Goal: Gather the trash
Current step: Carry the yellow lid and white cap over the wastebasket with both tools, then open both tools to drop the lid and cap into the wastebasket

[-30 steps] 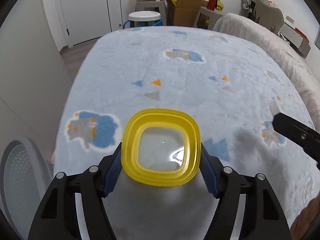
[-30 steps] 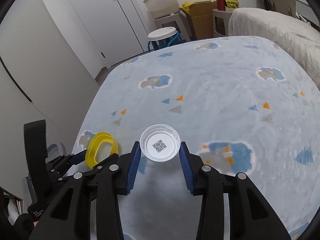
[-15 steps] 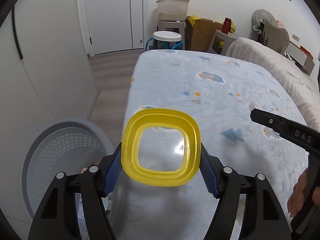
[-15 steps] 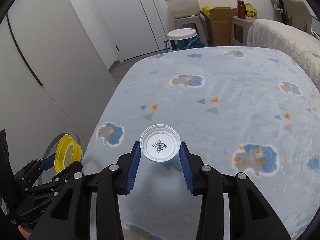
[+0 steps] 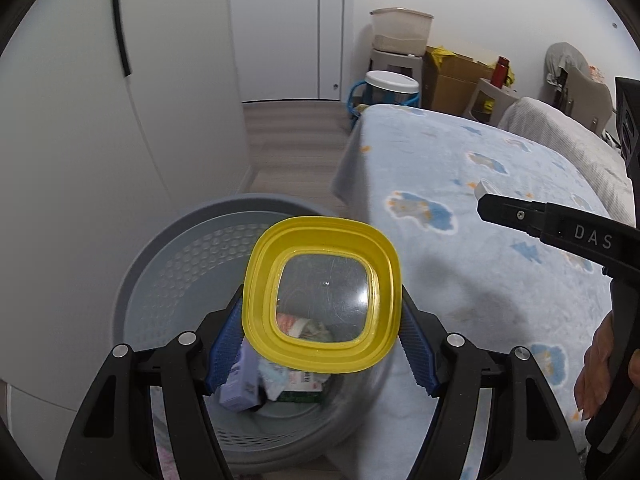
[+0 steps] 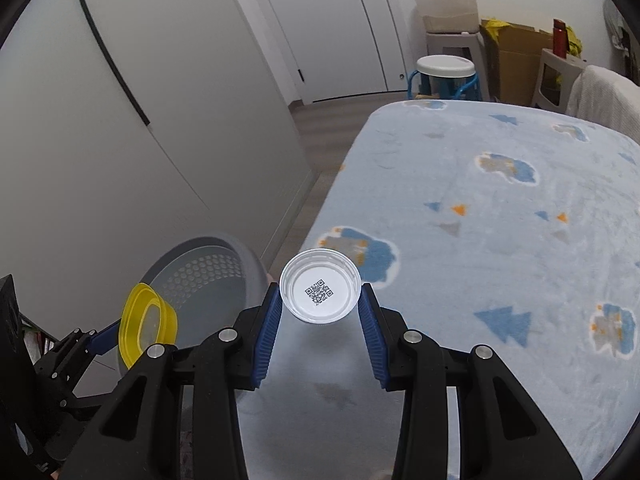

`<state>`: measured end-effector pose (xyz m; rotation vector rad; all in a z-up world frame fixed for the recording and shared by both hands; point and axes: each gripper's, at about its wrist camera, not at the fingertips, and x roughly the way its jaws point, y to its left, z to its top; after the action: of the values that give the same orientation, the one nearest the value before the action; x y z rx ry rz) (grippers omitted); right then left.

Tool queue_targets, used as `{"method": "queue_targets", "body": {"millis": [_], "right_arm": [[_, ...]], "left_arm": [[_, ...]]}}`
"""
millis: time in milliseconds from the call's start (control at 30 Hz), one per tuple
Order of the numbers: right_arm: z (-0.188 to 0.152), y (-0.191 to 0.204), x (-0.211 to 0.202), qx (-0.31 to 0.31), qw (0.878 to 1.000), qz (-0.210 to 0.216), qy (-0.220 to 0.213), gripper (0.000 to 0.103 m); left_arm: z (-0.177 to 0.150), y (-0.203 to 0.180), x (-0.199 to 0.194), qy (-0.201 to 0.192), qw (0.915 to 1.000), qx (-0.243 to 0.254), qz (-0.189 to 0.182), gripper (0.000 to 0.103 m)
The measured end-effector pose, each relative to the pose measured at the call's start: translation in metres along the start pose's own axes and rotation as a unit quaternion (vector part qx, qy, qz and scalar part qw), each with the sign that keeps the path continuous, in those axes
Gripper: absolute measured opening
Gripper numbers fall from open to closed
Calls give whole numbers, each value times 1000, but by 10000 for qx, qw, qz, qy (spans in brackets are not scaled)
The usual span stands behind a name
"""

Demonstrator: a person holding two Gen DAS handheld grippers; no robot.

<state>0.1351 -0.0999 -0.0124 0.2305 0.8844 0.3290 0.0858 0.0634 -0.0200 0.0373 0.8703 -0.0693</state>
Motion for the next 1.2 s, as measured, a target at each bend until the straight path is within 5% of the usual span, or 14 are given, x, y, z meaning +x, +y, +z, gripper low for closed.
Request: {"method": "queue_targets", "body": {"millis": [400, 800, 967, 1200], "right_arm": [[-7, 75, 36, -690, 9962, 442, 297, 39], [-15, 101, 51, -1009, 9924, 625, 340, 41], [-14, 103, 49, -974, 9926, 691, 215, 66], [-13, 102, 50, -958, 9929, 674, 223, 67]], "left_arm": [[-3, 66, 0, -14, 9978, -429, 513, 68], [-4, 89, 4, -69, 9964, -545, 650, 68], [-5, 97, 3, -45, 9955, -598, 738, 78], [-6, 98, 4, -27, 9951, -622, 766, 79]]}}
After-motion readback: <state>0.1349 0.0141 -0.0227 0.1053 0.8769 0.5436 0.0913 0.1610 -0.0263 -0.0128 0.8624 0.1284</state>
